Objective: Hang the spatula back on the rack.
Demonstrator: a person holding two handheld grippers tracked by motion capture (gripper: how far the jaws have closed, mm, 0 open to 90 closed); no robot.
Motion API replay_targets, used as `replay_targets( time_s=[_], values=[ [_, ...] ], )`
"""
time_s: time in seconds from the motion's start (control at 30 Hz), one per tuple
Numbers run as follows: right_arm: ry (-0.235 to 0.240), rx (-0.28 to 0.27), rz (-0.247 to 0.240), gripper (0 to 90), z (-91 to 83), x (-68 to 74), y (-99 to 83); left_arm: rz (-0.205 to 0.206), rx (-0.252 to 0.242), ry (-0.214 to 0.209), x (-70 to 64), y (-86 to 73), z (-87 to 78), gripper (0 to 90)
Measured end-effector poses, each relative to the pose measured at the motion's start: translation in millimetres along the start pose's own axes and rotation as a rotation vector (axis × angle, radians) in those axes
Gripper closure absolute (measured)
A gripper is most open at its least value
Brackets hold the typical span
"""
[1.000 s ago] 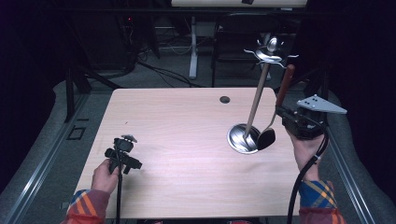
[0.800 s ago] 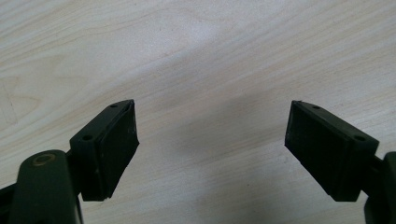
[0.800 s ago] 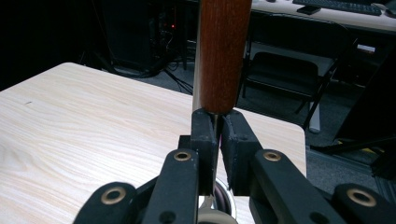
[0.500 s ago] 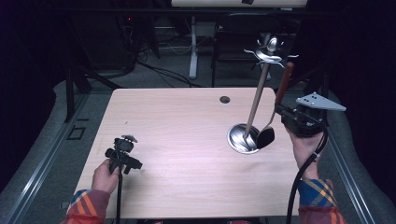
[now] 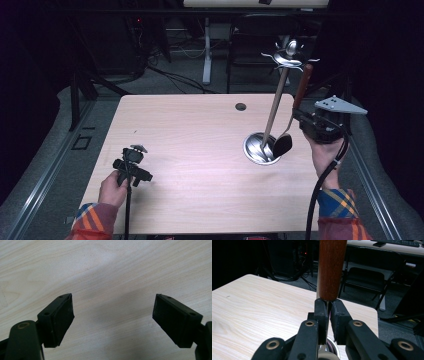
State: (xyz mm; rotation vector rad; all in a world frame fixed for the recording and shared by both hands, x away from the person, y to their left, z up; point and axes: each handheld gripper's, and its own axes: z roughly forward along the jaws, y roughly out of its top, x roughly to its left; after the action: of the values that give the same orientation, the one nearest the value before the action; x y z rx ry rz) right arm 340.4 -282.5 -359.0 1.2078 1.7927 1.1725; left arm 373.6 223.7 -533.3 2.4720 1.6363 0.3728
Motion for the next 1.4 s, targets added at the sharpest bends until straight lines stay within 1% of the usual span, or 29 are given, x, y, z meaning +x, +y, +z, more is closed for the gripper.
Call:
replay_targets(
  time_s=[0.2, 0.97, 1.4],
  values=[
    [0.009, 0.003, 0.002, 83.9, 3.1, 1.1, 1.6, 0.001, 0.0, 0.0, -0.1, -0.1, 0.0, 16.9],
    [0.021, 0.013, 0.006, 83.8, 10.5, 0.8, 9.0, 0.002, 0.0, 0.003, -0.2, 0.0, 0.2, 16.9],
    [0.021, 0.02, 0.008, 83.9, 15.5, 0.6, 10.6, 0.003, 0.0, 0.007, -1.1, -0.1, 0.6, 16.9]
  ],
)
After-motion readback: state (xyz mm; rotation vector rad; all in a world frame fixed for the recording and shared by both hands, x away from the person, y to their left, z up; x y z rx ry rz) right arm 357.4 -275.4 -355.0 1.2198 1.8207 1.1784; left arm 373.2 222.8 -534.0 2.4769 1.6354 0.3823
